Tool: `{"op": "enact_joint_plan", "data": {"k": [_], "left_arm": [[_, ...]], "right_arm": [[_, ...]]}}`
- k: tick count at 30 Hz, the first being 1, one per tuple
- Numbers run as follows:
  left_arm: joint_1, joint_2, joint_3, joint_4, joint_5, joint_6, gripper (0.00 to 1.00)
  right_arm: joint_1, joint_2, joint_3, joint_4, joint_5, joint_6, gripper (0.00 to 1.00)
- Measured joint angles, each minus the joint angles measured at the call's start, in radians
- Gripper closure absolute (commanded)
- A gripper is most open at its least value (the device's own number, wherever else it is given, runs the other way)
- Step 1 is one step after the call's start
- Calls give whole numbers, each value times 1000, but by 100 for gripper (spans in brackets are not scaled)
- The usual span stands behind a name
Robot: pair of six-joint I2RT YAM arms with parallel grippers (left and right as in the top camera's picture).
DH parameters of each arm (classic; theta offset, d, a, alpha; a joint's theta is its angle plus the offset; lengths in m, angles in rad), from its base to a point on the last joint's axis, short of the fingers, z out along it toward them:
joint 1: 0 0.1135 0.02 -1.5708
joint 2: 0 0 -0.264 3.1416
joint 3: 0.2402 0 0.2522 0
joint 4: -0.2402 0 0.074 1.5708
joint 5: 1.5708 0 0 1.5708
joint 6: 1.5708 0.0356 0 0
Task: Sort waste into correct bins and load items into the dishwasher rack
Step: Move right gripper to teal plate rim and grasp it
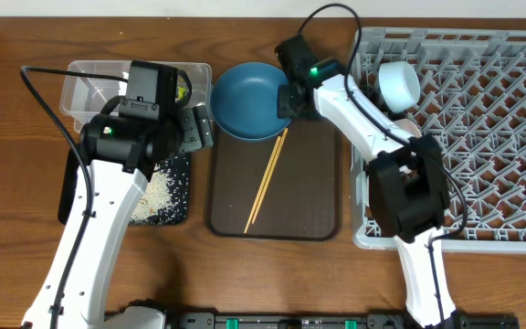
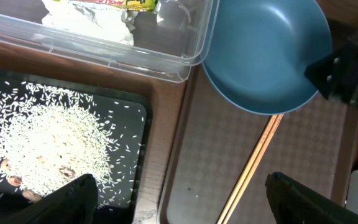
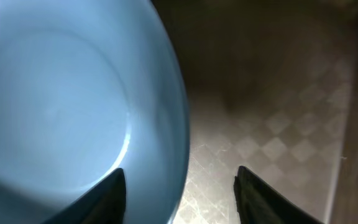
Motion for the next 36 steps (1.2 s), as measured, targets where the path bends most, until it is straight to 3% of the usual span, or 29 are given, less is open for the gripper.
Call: {"op": "enact_joint_plan", "data": {"k": [6, 12, 36], "left_arm": [[0, 0, 0, 0, 0, 0, 11], [0, 0, 0, 0, 0, 0, 11], [0, 0, 0, 0, 0, 0, 11]], "right_arm": [[2, 13, 0, -6, 4, 23, 85], [2, 13, -5, -8, 7, 33, 99], [-3, -11, -23, -113, -4, -16, 99]]}}
